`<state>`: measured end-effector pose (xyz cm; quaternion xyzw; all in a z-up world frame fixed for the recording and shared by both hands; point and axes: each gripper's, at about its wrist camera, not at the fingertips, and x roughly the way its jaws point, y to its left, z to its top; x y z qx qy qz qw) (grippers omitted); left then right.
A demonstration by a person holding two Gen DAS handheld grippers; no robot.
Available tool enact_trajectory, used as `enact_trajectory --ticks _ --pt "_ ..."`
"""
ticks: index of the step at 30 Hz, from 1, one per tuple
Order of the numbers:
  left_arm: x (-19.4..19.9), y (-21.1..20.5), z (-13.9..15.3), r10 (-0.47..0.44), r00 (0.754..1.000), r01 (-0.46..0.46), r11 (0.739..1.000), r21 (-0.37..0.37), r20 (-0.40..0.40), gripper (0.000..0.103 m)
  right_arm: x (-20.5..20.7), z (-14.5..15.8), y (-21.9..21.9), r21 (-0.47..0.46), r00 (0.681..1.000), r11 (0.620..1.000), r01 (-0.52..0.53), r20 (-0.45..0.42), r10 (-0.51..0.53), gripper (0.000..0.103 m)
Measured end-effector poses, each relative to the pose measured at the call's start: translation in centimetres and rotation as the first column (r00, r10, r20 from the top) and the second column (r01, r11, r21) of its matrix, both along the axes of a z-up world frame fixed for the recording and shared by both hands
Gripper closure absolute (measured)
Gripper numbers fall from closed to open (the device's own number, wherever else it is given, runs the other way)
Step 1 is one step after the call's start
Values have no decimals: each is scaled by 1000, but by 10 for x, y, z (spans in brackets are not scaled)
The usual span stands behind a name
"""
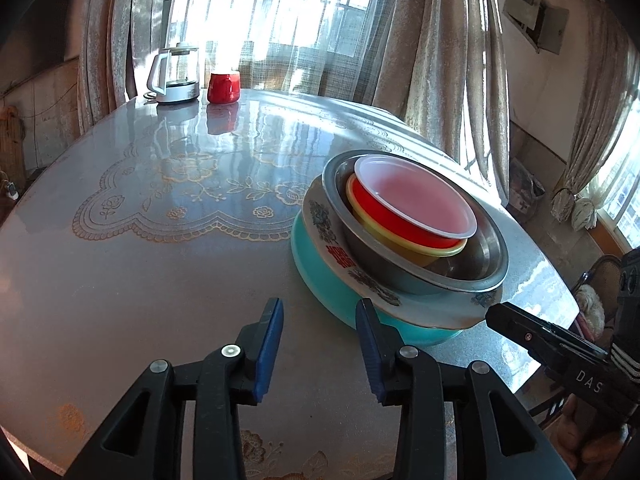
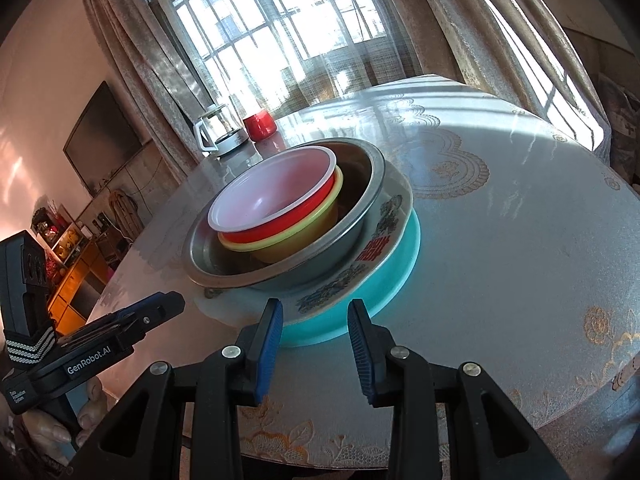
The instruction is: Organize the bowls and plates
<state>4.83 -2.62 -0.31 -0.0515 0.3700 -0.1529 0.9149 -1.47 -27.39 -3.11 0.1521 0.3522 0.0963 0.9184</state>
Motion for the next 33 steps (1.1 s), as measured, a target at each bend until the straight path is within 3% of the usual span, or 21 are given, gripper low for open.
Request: enact_trajectory --ticks 6,15,22,33 --pt "-5 7 10 47 998 -47 999 19 32 55 -12 -1 4 -62 999 998 33 3 -33 69" --pt "-21 7 22 104 985 -118 988 101 136 29 -9 26 10 -114 984 980 165 90 -155 62" --pt "-22 7 23 126 981 -144 982 122 146 28 -5 28 28 -177 983 970 167 102 -151 61" --pt "-22 8 22 145 979 -163 980 117 144 23 -9 20 34 -185 987 971 150 87 -136 61"
